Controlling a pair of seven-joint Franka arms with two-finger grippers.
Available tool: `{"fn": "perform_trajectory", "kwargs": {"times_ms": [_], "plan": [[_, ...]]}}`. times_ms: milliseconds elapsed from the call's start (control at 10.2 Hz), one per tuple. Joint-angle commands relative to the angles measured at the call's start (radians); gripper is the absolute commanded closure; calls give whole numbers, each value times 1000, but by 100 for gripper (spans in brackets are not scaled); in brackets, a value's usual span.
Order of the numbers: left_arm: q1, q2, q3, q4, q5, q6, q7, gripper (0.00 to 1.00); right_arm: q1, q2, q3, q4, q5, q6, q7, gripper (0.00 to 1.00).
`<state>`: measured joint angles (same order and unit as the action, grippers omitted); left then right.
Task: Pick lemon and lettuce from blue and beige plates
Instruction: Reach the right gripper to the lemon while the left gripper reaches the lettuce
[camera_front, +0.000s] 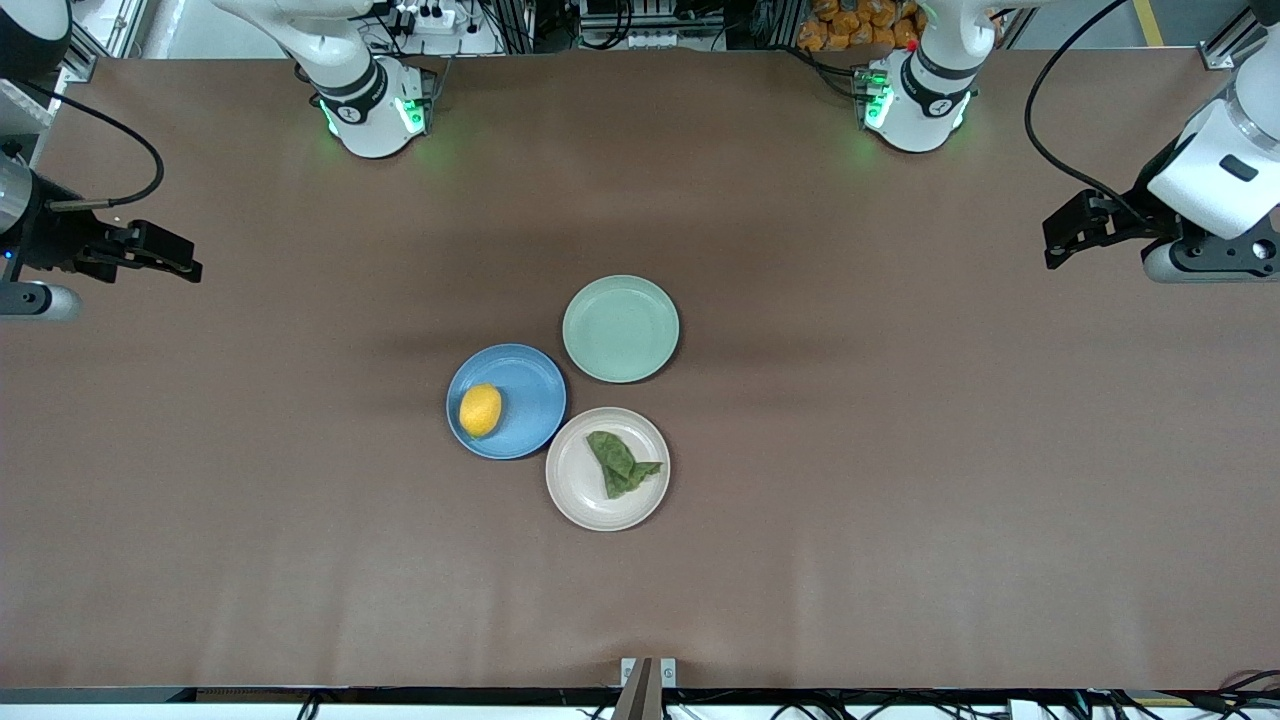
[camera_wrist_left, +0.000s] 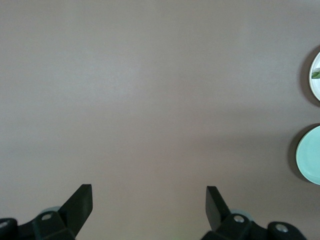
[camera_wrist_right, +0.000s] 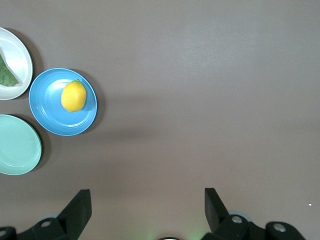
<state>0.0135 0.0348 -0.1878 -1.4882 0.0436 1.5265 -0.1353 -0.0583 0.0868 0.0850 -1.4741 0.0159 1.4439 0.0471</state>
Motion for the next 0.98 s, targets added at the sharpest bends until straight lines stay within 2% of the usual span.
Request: {"fn": "perform_trajectory", "kwargs": {"times_ms": [0, 196, 392, 490, 686, 882], "plan": [[2, -10, -2, -7, -16, 7, 29, 0, -9, -21, 7, -19, -2, -2, -10, 0], [-6, -6, -4, -7, -19, 7, 22, 0, -9, -21, 7, -20, -4, -2, -10, 0], [-7, 19, -10, -7, -121, 26, 13, 0, -8, -18, 7, -22, -1, 3, -9, 0], [-27, 33, -19, -7, -146, 79, 8, 0, -3, -6, 13, -17, 9, 9, -9, 0], [-137, 106, -28, -1, -131, 197, -16, 0, 23, 23, 16, -17, 13, 29, 5, 0], [-240, 187, -30, 11, -116, 346, -149, 0, 49, 97, 36, -15, 13, 85, 61, 0]]}}
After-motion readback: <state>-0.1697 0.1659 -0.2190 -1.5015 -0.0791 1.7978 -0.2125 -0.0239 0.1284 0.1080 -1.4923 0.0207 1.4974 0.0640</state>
